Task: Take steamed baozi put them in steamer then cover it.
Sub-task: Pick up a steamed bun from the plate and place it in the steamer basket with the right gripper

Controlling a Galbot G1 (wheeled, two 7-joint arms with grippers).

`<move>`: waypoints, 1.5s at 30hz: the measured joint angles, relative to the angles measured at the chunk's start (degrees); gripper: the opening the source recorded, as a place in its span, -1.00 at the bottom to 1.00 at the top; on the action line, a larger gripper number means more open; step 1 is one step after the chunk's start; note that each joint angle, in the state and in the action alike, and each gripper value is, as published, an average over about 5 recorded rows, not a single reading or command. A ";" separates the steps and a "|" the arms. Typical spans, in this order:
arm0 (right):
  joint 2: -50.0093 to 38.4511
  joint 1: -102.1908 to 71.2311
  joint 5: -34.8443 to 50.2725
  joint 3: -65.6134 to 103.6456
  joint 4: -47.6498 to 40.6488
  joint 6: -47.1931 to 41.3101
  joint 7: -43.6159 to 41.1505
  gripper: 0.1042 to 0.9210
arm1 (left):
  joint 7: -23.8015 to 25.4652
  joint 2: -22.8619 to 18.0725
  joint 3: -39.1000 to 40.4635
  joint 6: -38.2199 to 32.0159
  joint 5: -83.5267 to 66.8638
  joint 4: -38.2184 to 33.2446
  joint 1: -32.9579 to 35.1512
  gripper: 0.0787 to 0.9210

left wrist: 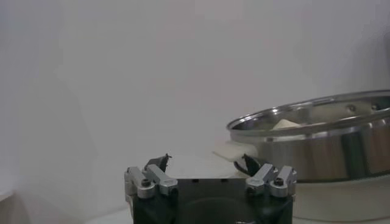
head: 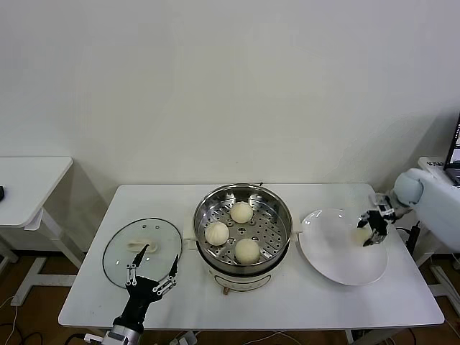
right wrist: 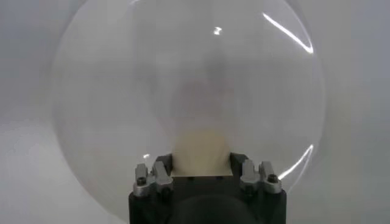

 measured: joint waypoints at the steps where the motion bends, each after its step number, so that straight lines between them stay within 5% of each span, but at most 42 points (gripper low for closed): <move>1: 0.00 1.57 0.66 -1.08 0.76 -0.24 -0.65 0.34 | 0.00 0.08 0.04 0.01 -0.01 0.00 -0.09 0.77; 12: 3.16 24.05 13.75 -17.46 14.31 -6.75 -6.50 0.34 | -0.01 0.99 0.70 0.06 0.03 0.19 -1.08 0.77; 24: 12.20 36.38 27.01 -28.36 28.38 -15.41 -3.82 0.30 | -0.04 1.05 0.96 0.18 0.05 0.05 -1.73 0.77; 45: 20.91 32.09 30.93 -33.83 32.13 -21.51 4.90 0.22 | -0.63 0.88 0.33 -0.71 -0.20 0.32 -1.93 0.77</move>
